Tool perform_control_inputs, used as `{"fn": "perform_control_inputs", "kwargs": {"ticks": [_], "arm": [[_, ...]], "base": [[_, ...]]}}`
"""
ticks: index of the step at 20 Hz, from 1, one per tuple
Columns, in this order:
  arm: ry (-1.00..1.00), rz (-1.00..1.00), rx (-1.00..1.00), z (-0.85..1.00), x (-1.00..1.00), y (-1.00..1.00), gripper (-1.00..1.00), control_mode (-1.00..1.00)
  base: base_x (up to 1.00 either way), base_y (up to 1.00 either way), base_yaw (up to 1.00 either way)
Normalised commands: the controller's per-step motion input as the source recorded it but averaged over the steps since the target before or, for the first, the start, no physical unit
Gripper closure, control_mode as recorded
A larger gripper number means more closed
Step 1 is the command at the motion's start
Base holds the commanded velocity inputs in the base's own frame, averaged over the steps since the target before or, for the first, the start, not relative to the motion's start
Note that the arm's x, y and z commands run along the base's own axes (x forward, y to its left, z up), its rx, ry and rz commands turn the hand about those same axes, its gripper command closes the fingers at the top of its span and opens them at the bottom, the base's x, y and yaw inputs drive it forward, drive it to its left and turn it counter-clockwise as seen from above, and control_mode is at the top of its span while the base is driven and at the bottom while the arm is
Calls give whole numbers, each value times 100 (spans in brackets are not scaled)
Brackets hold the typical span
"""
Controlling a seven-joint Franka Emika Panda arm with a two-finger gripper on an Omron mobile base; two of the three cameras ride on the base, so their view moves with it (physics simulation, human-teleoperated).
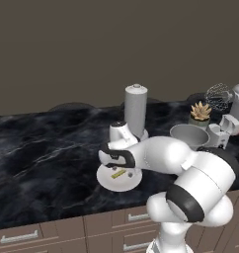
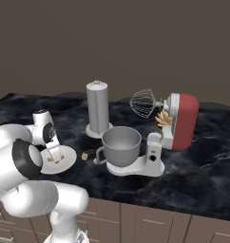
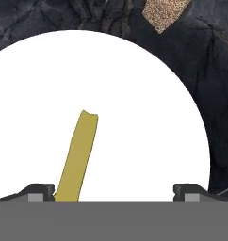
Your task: Add butter and sugar cubes to the stand mixer bowl and then turn on the stand mixer to begin making frosting.
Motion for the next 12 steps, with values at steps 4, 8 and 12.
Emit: {"fn": "perform_control_inputs", "kwargs": {"ticks": [4,8,12], "arm": [[0,-5,0,-18,9,5,-100,-100],[0,-4,0,-15,2,5,-100,-100],[0,-3,0,-16,1,3,-100,-100]], "base": [[0,0,0],[0,0,0],[0,0,0]]}}
